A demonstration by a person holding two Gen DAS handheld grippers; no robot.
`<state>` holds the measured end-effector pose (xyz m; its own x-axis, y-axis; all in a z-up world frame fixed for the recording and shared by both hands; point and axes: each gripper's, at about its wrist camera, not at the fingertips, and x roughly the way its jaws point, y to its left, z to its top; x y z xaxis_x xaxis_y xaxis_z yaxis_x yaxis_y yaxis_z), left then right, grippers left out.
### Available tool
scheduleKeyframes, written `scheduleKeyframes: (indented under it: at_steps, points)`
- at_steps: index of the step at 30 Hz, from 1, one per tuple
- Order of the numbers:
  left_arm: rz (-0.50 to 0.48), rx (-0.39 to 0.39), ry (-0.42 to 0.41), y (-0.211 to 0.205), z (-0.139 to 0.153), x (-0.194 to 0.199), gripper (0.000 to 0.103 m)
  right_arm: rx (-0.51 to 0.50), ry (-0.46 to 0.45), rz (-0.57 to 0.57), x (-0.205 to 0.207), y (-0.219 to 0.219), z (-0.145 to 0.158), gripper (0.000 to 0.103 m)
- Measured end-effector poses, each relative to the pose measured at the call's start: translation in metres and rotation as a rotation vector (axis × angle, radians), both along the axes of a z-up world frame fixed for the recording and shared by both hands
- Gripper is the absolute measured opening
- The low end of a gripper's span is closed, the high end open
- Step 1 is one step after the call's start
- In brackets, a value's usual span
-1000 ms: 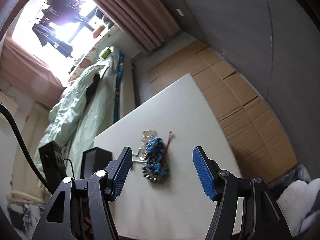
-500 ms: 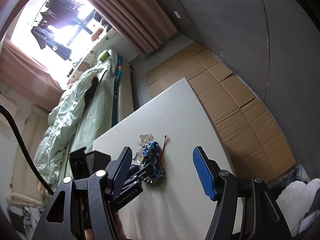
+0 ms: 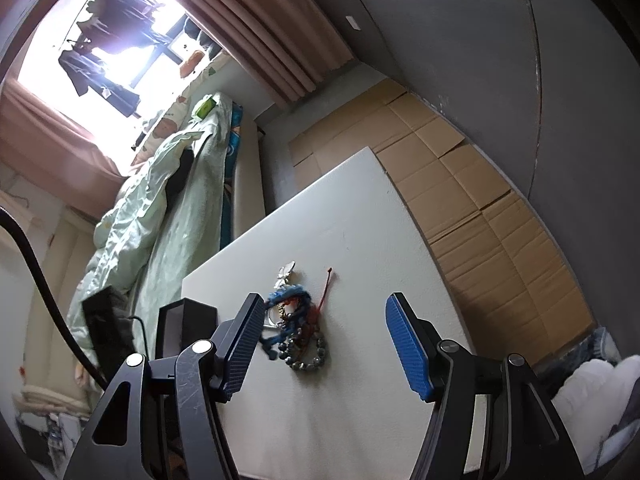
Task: Organize jewelry
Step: 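Move the left tool to the pile and grasp the blue flower bracelet, then lift the blue flower bracelet with the left tool while the right tool grips the chain with red string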
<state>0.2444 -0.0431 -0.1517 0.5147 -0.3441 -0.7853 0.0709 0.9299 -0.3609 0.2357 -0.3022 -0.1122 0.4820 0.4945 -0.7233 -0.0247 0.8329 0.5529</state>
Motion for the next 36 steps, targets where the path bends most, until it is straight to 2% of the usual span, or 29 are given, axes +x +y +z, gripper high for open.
scheduleKeyframes:
  at_steps: [14,24,36]
  points:
    - [0.058,-0.066,-0.083,0.037,0.035,-0.013,0.011,0.003,0.053,0.078,0.013,0.04,-0.026,0.063]
    - [0.091,-0.114,-0.101,0.064,0.045,-0.022,0.011,0.083,0.129,0.109,0.032,0.076,-0.056,0.034]
    - [0.139,-0.161,-0.11,0.09,0.051,-0.031,0.011,0.023,0.184,0.084,0.05,0.094,-0.08,0.029]
